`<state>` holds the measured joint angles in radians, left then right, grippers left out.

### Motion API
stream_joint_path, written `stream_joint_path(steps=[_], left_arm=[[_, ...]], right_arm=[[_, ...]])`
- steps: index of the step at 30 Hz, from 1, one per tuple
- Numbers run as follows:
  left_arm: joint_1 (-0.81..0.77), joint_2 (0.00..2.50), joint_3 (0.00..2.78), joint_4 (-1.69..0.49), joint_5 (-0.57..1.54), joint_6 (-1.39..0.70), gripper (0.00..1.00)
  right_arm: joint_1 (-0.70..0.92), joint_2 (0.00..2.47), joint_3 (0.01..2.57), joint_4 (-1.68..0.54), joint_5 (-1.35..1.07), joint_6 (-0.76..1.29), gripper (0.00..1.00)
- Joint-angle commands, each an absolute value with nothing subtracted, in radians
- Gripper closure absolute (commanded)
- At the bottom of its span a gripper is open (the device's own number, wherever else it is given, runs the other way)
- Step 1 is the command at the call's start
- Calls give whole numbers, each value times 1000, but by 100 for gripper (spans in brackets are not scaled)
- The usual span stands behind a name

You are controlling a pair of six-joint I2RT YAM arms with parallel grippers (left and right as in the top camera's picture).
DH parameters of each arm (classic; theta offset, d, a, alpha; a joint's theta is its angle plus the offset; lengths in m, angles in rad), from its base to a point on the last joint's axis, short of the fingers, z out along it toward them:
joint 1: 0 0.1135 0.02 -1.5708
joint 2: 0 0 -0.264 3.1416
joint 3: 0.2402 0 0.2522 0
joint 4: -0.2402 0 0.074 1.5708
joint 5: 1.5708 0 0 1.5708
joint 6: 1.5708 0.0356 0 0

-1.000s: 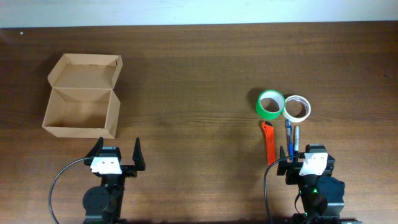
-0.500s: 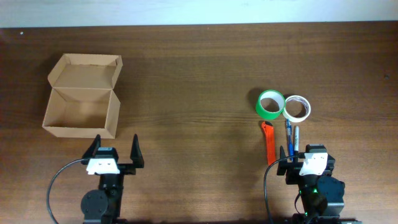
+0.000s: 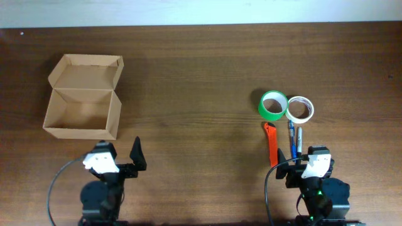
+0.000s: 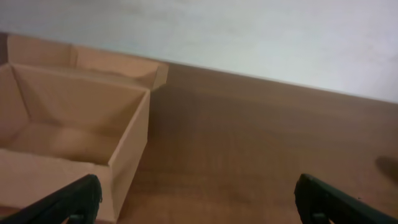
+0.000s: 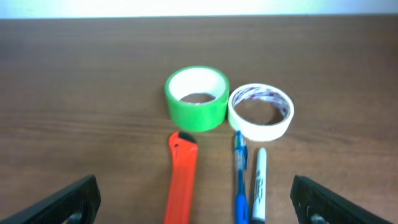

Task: Pack container
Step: 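Reach the left gripper to the cardboard box's front wall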

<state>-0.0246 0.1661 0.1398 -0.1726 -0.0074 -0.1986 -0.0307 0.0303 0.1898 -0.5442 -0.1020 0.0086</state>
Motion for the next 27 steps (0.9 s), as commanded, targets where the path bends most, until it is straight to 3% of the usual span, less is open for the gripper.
stream_joint_path(steps=[1, 4, 16, 22, 27], left_arm=[[-16, 319, 326, -177, 3, -132, 0], [4, 511, 514, -219, 0, -67, 0], [233, 1348, 1514, -821, 49, -47, 0], [252, 1526, 1677, -940, 62, 10, 0], [251, 1572, 1680, -1011, 78, 96, 0]], right_arm=[[-28, 111, 341, -591, -119, 37, 1], [-28, 246, 471, -648, -119, 31, 1], [-34, 1025, 1330, -1040, 19, -107, 1], [-195, 1270, 1654, -1165, 20, -58, 1], [-404, 1485, 1854, -1301, -214, -58, 1]])
